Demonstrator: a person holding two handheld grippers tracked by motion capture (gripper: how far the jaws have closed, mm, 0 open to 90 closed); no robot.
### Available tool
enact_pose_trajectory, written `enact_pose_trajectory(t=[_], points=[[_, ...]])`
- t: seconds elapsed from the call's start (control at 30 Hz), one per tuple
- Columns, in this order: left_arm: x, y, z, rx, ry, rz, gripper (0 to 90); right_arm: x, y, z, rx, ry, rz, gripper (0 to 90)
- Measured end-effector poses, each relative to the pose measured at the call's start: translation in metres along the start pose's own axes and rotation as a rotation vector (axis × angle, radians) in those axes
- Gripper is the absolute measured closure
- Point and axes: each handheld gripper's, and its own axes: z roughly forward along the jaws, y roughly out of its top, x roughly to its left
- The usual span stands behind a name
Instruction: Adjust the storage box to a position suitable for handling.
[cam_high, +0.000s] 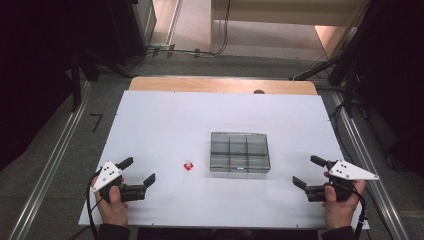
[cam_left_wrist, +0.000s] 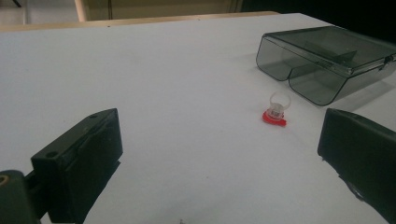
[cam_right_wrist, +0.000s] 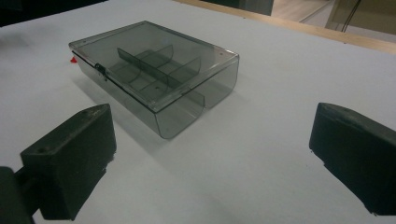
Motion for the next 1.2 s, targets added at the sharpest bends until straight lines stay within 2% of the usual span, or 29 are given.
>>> enact_pose_trajectory(t=[0.13,0.43,0.5,0.53,0.57,0.67,0.87,0.97,1.2], points=[[-0.001,0.0,0.001,0.003,-0.004,0.007,0.0,0.0,0.009,0.008,0.016,0.034,0.002,0.0],[-0.001,0.0,0.001,0.004,-0.01,0.008,0.0,0.0,0.026,0.022,0.032,0.057,-0.018,0.0],[-0.002,0.0,0.001,0.003,-0.011,0.008,0.0,0.0,0.033,0.027,0.037,0.087,-0.02,0.1],[-0.002,0.0,0.0,0.003,-0.01,0.009,0.0,0.0,0.033,0.027,0.037,0.087,-0.02,0.1],[-0.002,0.0,0.0,0.005,-0.011,0.009,0.0,-0.001,0.037,0.03,0.033,0.134,-0.02,2.6],[-0.002,-0.001,0.0,0.001,-0.016,0.009,0.0,-0.001,0.04,0.034,0.045,0.125,-0.023,3.0],[-0.002,-0.001,-0.001,0.004,-0.021,0.01,0.0,-0.002,0.05,0.047,0.064,0.145,-0.02,3.9],[-0.002,-0.001,-0.001,0.004,-0.022,0.011,0.0,-0.002,0.055,0.054,0.08,0.13,-0.016,4.3],[-0.002,-0.001,0.0,0.012,-0.024,0.013,0.0,-0.004,0.067,0.068,0.104,0.152,-0.017,6.1]])
